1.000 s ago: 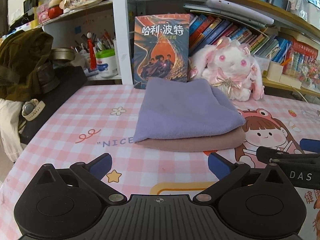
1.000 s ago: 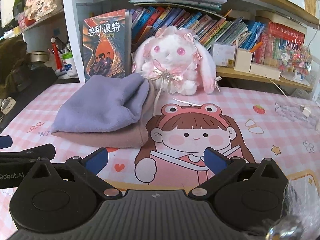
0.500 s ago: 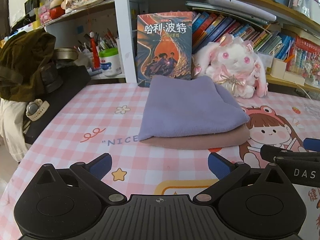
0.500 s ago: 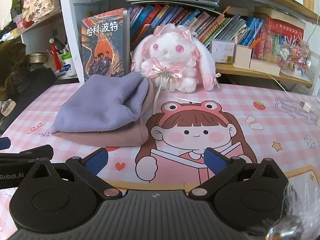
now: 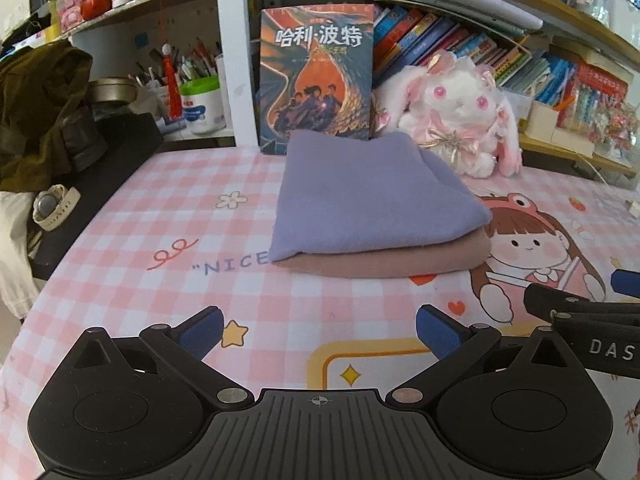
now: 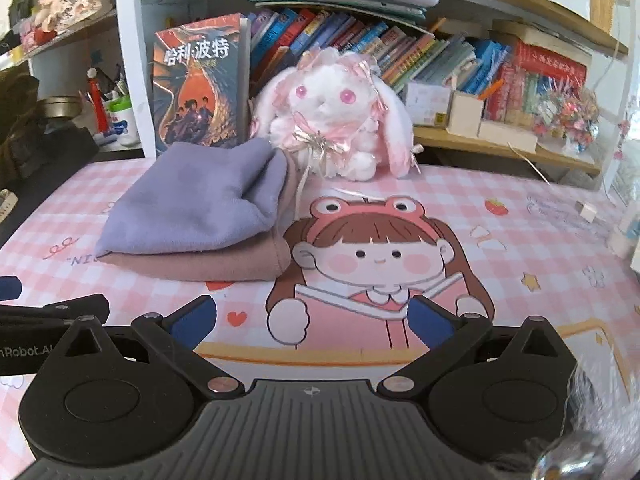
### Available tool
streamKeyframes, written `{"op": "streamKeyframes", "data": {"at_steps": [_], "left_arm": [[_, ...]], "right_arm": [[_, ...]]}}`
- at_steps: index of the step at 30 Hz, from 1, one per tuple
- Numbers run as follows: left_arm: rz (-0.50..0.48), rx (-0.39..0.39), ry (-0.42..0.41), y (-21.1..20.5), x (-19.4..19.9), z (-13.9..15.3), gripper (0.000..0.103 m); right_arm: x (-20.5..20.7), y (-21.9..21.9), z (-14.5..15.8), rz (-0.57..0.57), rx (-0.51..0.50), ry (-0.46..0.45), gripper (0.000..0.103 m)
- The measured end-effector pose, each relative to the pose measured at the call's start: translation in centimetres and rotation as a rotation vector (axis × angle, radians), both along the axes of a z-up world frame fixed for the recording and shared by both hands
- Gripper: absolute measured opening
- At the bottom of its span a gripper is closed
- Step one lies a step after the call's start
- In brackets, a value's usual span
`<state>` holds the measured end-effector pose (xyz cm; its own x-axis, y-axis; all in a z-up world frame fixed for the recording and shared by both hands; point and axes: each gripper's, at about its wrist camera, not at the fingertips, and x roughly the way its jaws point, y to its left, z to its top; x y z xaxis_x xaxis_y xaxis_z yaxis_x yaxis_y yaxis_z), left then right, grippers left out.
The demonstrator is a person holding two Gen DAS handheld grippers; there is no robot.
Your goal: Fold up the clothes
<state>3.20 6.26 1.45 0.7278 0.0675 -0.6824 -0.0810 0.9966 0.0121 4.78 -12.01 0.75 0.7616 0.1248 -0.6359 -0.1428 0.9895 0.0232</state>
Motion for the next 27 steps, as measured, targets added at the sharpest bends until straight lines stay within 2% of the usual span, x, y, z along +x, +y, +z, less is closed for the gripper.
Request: {"op": "streamKeyframes", "data": {"at_steps": [13, 27], "left_arm": [[0.013, 0.003, 0.007, 1.6, -0.6, 0.3, 0.103], [0.014, 0.027, -0.006, 1.6, -1.1, 0.5, 0.103]], "right_arm": [[-1.6, 0.3, 0.9, -0.076, -0.007, -0.008, 0.103], [-1.6, 0.7, 1.1, -0.068, -0.007, -0.010, 0.103]]}}
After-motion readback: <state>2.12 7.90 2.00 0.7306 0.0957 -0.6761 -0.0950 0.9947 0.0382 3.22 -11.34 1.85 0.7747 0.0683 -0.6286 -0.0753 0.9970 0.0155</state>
